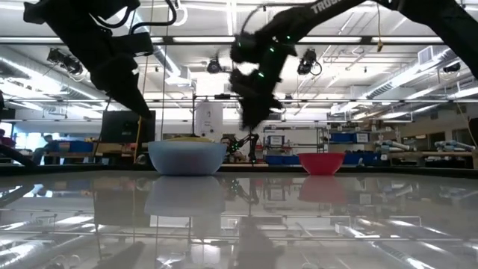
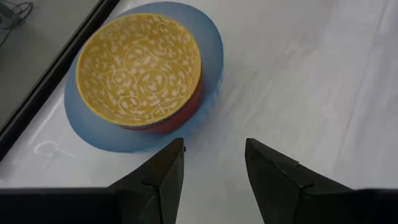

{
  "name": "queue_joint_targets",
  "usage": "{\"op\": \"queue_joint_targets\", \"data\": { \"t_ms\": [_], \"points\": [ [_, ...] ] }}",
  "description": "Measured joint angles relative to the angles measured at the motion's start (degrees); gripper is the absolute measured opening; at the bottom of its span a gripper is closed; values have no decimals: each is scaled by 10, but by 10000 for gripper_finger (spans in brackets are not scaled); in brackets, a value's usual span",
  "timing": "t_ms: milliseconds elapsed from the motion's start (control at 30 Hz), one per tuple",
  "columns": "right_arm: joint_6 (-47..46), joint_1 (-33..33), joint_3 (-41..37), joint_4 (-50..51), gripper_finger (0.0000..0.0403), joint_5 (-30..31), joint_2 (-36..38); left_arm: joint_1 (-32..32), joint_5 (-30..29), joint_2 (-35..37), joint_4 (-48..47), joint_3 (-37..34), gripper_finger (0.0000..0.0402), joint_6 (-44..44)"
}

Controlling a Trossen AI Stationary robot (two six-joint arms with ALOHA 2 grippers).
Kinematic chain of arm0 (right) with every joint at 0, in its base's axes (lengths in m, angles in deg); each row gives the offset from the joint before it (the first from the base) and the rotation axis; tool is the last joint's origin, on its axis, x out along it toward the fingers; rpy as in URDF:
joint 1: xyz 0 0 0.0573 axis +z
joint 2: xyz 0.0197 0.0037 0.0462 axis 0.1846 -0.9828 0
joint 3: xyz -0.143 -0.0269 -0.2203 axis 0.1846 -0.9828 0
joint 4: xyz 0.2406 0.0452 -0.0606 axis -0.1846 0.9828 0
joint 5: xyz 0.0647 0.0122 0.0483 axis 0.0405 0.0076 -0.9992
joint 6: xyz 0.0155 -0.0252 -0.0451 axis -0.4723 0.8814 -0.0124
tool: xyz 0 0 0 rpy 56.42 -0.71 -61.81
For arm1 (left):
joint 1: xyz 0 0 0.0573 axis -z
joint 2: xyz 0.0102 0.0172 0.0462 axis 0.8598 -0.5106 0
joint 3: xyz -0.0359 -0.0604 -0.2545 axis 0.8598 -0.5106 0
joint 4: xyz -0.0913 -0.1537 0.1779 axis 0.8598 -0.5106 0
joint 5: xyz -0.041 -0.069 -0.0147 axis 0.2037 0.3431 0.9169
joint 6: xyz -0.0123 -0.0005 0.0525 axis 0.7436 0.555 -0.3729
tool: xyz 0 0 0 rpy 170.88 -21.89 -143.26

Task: Nest bowls inside each other
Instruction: Stack the red bowl onto the yellow bowl

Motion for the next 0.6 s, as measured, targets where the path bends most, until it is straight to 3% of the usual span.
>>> {"op": "queue_joint_targets", "data": {
  "t_ms": [100,233,600],
  "points": [
    [3,-18,-27,84,190,41,17,7,0,0,-8,0,173,14],
    [-9,-51,-96,115,190,65,60,20,-4,0,-9,0,173,29],
    [-52,-155,-333,-19,190,67,200,32,-22,0,-8,0,173,33]
  ]
}}
